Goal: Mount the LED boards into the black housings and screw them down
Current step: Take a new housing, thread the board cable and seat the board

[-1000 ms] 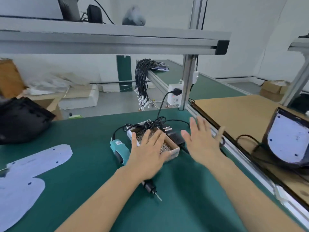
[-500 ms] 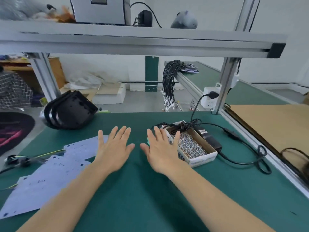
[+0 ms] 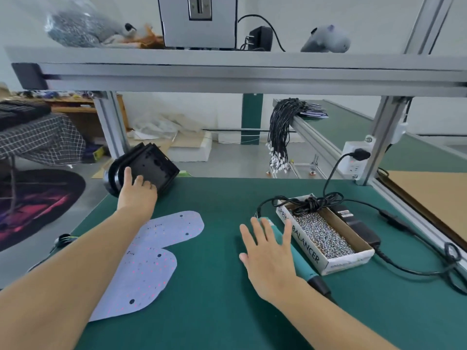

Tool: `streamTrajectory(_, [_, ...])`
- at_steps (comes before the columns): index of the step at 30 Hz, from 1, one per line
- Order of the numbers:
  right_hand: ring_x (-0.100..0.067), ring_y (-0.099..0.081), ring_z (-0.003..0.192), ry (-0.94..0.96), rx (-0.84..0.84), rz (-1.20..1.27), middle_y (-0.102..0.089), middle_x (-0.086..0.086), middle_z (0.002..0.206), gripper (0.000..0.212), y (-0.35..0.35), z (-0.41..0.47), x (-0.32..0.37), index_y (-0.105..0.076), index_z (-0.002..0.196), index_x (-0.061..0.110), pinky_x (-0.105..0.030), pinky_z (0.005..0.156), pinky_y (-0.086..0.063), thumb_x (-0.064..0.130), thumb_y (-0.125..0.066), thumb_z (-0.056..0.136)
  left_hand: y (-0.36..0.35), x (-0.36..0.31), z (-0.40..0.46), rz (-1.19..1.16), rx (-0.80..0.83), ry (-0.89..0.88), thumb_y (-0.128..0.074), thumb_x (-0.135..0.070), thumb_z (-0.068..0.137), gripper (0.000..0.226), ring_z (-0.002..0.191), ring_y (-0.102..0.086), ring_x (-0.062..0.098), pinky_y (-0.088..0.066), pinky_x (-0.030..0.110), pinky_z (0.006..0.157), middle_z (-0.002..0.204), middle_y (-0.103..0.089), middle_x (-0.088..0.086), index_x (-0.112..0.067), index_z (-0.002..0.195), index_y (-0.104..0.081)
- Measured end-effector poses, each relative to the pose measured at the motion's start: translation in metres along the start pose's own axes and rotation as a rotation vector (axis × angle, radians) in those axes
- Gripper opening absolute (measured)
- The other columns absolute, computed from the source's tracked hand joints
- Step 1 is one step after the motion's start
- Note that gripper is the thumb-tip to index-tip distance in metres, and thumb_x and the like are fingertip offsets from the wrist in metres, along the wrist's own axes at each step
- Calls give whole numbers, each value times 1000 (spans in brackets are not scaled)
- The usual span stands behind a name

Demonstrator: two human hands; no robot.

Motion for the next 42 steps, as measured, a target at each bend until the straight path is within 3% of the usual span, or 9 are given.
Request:
streamTrajectory(3, [-30, 12, 147, -11, 3, -41, 9, -10, 161, 58, 0, 1, -2, 5, 153, 15, -63, 90, 33, 38, -18, 104, -6, 0, 2, 81, -20, -20, -49, -19, 90, 32, 117, -51, 21, -9, 55, 115, 116, -62, -6, -29, 119, -60])
streamTrajectory(12, [-36, 15, 145, -26, 59, -279, 13, -17, 159, 63, 6, 1, -17, -1, 151, 3, -71, 83, 33, 27, -29, 100, -14, -8, 10, 107, -136, -98, -53, -14, 86, 17, 93, -57, 16, -25, 36, 104, 103, -60, -5, -29, 90, -62])
streamTrajectory(19, [-37, 7, 146, -72, 73, -336, 8, -17, 159, 64, 2, 7, -26, -4, 151, 2, -73, 81, 33, 22, -34, 98, 32, -30, -8, -152, -510, -144, -65, -1, 68, 19, 79, -59, 26, -34, 35, 76, 84, -59, 4, -16, 79, -66])
streamTrajectory(24, [-37, 4, 146, -103, 79, -336, 4, -16, 159, 64, 0, 8, -41, -7, 151, 3, -73, 83, 31, 21, -35, 97, 79, -62, -68, -407, -758, -290, -74, 12, 26, 36, 42, -48, 25, -38, 31, 49, 53, -48, 10, -7, 51, -56])
streamTrajectory(32, [-23, -1, 147, -137, 10, -123, -6, -6, 160, 67, 11, 7, -64, -12, 151, 10, -68, 102, 20, 11, -42, 91, 86, -124, -168, -582, -518, -477, -88, -19, 22, 40, 38, -44, 16, -34, 20, 45, 51, -49, -2, -19, 44, -55])
streamTrajectory(35, [-22, -28, 138, -142, -185, 209, -31, -4, 151, 52, 24, 6, -66, -31, 146, 14, -46, 115, -10, 10, -42, 95, 91, -136, -192, -650, -471, -483, -84, -24, 13, 42, 36, -42, 14, -32, 17, 43, 48, -47, -2, -18, 40, -54])
streamTrajectory(38, [-24, -40, 125, -40, -143, 505, -47, -6, 138, 41, 32, 2, -47, -40, 140, 11, -34, 100, -32, 24, -38, 101, 96, -146, -208, -669, -420, -503, -80, -24, 8, 42, 36, -43, 12, -31, 16, 42, 48, -47, -3, -18, 39, -53])
streamTrajectory(40, [-23, -35, 127, 10, -29, 553, -42, -3, 140, 40, 30, -1, -31, -39, 138, 11, -34, 98, -34, 23, -40, 100, 98, -147, -213, -706, -380, -516, -84, -31, 15, 41, 37, -44, 10, -32, 17, 41, 50, -49, -4, -20, 42, -56])
streamTrajectory(42, [-23, -30, 130, 63, 39, 486, -34, -1, 146, 43, 25, -2, -19, -38, 138, 10, -33, 101, -35, 11, -42, 95, 94, -137, -215, -808, -385, -522, -82, -48, 44, 32, 49, -52, 7, -41, 17, 48, 63, -56, -9, -24, 58, -66])
Point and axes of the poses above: each hand's wrist, its own z-axis towards the middle knuckle, its own y-axis out of the back of the hand, x = y × z, the point moved 1 cm from there along z, towards the middle knuckle
